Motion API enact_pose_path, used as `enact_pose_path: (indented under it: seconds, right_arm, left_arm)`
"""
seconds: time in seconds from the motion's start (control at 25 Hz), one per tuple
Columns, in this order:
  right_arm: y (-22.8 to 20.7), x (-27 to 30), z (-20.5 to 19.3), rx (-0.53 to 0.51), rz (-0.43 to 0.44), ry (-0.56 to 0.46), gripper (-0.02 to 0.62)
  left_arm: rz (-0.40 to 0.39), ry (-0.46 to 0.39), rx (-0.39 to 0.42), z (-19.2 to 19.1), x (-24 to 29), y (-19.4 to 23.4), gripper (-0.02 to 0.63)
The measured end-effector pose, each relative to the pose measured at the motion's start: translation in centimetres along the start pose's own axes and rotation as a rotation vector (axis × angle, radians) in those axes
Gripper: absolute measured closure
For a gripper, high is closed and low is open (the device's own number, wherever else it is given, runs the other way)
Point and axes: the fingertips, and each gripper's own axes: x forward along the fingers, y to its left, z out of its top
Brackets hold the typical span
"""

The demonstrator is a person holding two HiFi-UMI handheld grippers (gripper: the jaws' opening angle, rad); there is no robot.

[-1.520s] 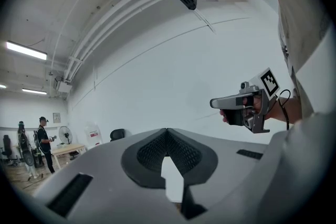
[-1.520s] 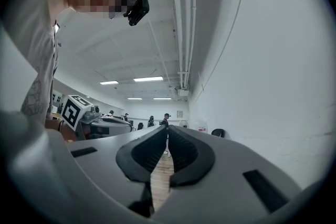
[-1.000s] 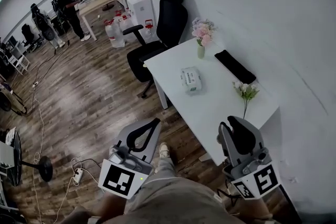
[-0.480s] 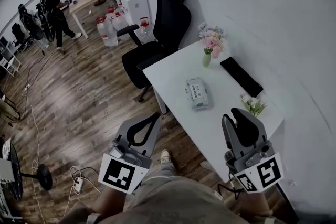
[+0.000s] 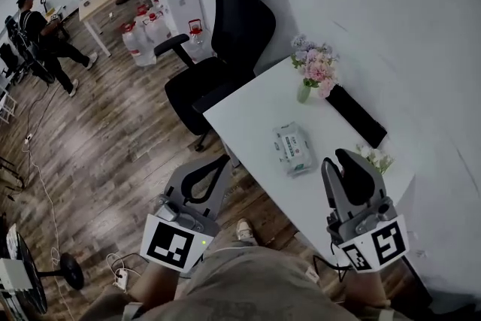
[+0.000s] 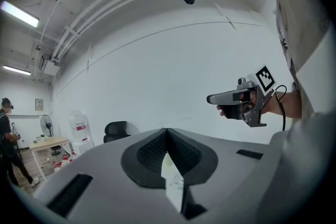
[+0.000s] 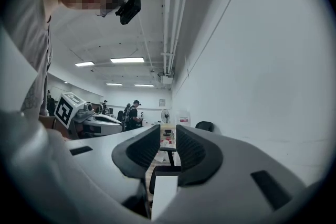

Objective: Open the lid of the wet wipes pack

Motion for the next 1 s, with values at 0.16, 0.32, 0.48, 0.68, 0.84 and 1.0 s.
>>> enact_pose_path:
  seconds: [0.16, 0.32, 0.48, 0.68, 0.84, 1.0]
  right_arm:
    - [-0.7, 2.4, -0.4, 0.000, -0.029, 0.009, 0.488]
    - [-1.4, 3.7, -0.9, 0.005, -0.045, 0.020, 0.487]
    - [-2.3, 4.6, -1.6, 0.005, -0.043, 0.044, 0.483]
    - [-3.4, 5.3, -2.4, 0.009, -0.023, 0.073, 0.479]
    - [-4.8, 5.9, -3.4, 0.004, -0.017, 0.101, 0.474]
    - [-6.4, 7.2, -5.3, -0.003, -0.018, 0.154, 0.459]
  left_arm:
    - [-0.033, 0.002, -0.006, -0.6, 1.5, 2.0, 0.591]
    - [-0.045, 0.001, -0.015, -0.9, 2.5, 3.1, 0.591]
    - [-0.045, 0.014, -0.022, -1.3, 3.5, 3.6, 0.591]
    - [-0.039, 0.028, -0.040, -1.4, 4.6, 3.6, 0.591]
    - [-0.037, 0.041, -0.052, -1.8, 6.0, 3.2, 0.591]
    - [-0.052, 0.054, -0.041, -2.3, 8.0, 2.8, 0.591]
